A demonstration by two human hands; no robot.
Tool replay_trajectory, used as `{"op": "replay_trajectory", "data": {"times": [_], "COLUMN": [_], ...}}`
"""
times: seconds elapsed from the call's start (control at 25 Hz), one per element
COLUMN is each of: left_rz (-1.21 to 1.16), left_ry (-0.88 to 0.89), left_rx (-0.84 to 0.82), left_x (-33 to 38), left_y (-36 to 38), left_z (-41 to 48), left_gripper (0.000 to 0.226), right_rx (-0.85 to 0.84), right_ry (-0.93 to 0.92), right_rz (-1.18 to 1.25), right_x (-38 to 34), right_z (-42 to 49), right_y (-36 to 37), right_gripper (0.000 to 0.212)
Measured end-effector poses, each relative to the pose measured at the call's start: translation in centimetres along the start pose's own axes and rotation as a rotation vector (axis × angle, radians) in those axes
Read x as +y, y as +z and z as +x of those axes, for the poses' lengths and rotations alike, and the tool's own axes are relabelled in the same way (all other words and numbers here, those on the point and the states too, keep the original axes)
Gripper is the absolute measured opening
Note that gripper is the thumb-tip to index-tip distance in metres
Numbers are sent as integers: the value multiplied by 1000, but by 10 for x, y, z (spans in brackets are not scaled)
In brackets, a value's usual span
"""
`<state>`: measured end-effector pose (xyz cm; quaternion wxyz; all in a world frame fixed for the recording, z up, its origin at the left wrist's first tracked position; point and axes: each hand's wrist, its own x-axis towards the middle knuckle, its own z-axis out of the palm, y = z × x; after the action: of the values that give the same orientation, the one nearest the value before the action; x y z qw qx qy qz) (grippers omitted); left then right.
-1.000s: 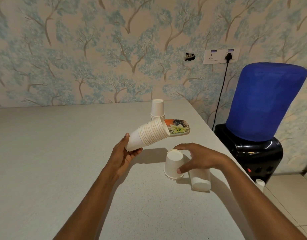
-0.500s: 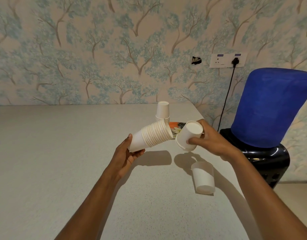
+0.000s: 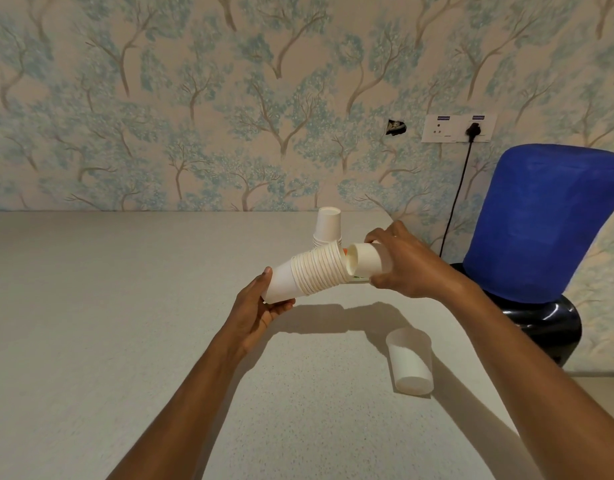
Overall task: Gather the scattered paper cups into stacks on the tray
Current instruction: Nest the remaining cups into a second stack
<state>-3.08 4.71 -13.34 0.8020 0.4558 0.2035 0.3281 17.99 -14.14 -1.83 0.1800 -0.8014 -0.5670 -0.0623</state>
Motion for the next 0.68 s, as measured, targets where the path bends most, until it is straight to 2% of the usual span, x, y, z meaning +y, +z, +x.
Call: {"op": "replay_trajectory", "data": {"times": [0.12,0.24,0.4,0.48,0.6,0.68], "left_rz": [16,8,15,4,-35,-28], "left_ry": [-8,-6,-7,-11,-13,-13], "left_rx": [6,16,26,26,30,27], "left_x": [-2,-2,-4,-6,-8,-7], "left_y": [6,9,7,8,8,8], "left_z": [2,5,6,5,6,8], "left_gripper": [54,58,54,56,59,58], "right_rx": [24,-8,-119,-164,-137,-63], "right_ry": [-43,-41,-21,11,70,123], "right_rz": [-127,-29,301,585,1098,1183], "right_x": [-17,-23,-23,-25,-20,-8], "right_z": [4,7,8,4,1,-5], "right_y": [5,9,16,21,20,16], "right_gripper": [69,77,95,98,84,59]}}
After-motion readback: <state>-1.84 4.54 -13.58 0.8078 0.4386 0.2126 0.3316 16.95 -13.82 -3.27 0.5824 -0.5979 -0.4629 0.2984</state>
